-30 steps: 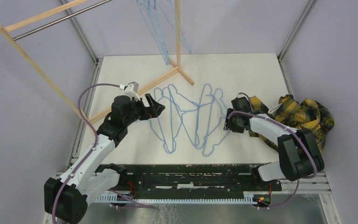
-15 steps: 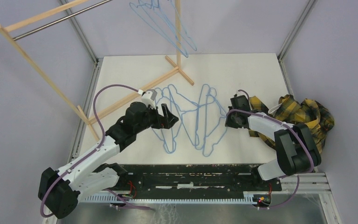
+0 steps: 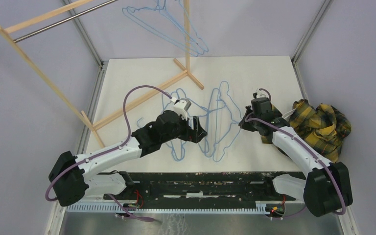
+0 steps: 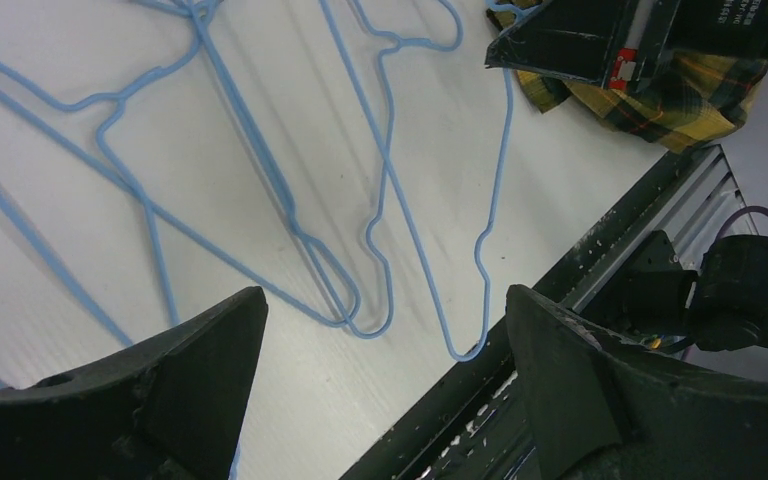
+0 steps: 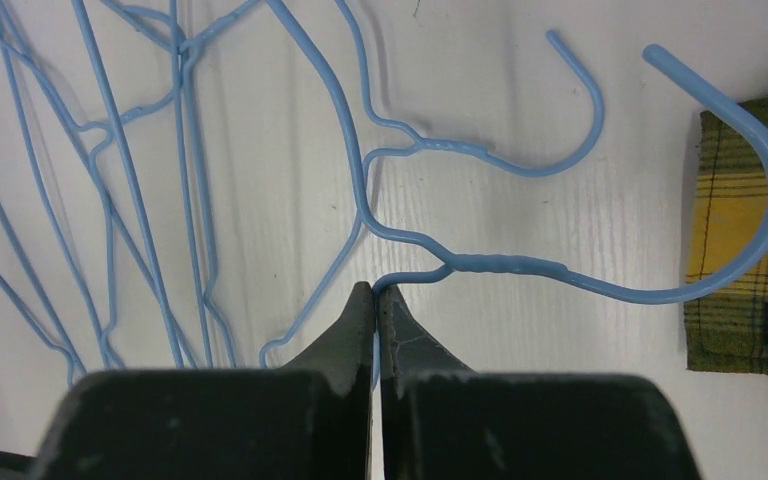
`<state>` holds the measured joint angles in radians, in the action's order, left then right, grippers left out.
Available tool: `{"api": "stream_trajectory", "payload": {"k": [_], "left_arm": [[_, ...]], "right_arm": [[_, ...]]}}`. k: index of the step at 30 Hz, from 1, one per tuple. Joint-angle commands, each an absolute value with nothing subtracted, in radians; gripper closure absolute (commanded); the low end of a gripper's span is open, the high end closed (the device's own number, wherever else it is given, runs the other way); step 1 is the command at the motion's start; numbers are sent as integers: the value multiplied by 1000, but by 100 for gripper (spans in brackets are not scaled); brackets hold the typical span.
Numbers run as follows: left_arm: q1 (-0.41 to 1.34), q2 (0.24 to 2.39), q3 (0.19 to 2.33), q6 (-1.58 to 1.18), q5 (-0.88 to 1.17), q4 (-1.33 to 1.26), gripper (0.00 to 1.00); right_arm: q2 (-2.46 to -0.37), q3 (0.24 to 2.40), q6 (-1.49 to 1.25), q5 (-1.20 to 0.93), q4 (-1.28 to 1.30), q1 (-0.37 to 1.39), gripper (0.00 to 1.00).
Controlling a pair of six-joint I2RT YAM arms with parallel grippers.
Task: Organize the hangers
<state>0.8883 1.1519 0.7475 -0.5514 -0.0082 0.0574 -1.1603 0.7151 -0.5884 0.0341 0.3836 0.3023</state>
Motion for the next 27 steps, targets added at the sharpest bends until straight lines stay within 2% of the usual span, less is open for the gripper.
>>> {"api": "stream_trajectory", "payload": {"k": [1, 10, 27], "left_arm": [[959, 1228, 835, -531, -67, -55, 5], [1090, 1388, 926, -532, -128, -77, 5], [1153, 1561, 1001, -526, -162, -84, 6]], "right_arm": [[-1171, 764, -625, -17, 369, 306, 99], [-1212, 817, -643, -33, 336, 352, 99], [-1187, 931, -676, -65, 389, 500, 99]]}}
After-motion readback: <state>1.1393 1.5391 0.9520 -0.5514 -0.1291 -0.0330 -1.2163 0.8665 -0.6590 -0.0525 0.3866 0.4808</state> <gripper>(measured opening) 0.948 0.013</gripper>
